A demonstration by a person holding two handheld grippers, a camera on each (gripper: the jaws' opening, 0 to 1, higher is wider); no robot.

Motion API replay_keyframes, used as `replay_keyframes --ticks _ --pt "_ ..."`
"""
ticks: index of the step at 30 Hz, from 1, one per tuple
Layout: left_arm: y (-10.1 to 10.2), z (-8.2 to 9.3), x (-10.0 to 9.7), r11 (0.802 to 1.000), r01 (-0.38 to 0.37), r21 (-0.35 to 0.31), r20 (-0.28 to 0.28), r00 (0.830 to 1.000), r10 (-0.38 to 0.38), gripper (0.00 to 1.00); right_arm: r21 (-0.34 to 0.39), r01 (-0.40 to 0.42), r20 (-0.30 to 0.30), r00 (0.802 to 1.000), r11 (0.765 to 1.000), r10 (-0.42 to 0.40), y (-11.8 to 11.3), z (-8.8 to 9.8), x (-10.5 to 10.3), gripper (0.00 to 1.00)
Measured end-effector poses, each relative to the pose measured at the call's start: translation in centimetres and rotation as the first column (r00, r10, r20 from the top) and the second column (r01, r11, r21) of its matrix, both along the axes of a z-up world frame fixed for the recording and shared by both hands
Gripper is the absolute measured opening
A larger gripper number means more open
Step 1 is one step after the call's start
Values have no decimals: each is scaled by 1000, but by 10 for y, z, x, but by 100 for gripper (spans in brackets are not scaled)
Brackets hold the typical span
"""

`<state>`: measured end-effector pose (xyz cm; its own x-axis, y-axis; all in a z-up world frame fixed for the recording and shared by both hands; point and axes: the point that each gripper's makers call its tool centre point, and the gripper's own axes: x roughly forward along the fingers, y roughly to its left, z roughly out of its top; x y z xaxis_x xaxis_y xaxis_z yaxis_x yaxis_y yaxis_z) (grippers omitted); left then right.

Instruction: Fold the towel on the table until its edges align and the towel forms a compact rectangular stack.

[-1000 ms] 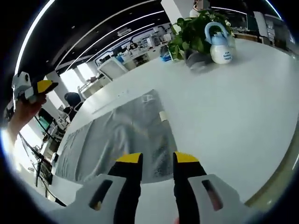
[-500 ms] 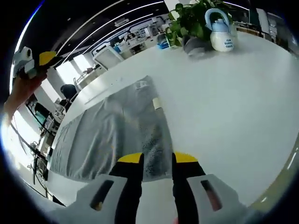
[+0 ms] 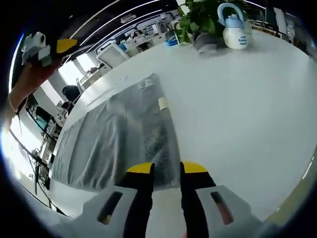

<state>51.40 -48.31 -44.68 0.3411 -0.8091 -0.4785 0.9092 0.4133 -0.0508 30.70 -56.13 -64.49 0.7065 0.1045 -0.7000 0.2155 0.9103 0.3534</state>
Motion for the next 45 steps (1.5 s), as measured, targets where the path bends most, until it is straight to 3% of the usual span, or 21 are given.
replay_keyframes --ticks 13,22,34,45 --pt "-26 -20 16 1000 13 15 -39 999 -12 33 -5 -30 -43 999 1000 30 3 -10 -2 16" --pt "-37 -33 34 999 13 41 -35 999 -12 33 7 20 -32 999 1000 -19 -3 -13 -3 7" --pt "-52 -58 38 997 30 70 -70 997 -25 33 -37 14 -31 999 999 -15 -4 -13 -3 4" --pt "-60 -93 52 992 38 118 -106 994 -26 32 -65 6 -31 999 998 -8 -6 -14 -3 1"
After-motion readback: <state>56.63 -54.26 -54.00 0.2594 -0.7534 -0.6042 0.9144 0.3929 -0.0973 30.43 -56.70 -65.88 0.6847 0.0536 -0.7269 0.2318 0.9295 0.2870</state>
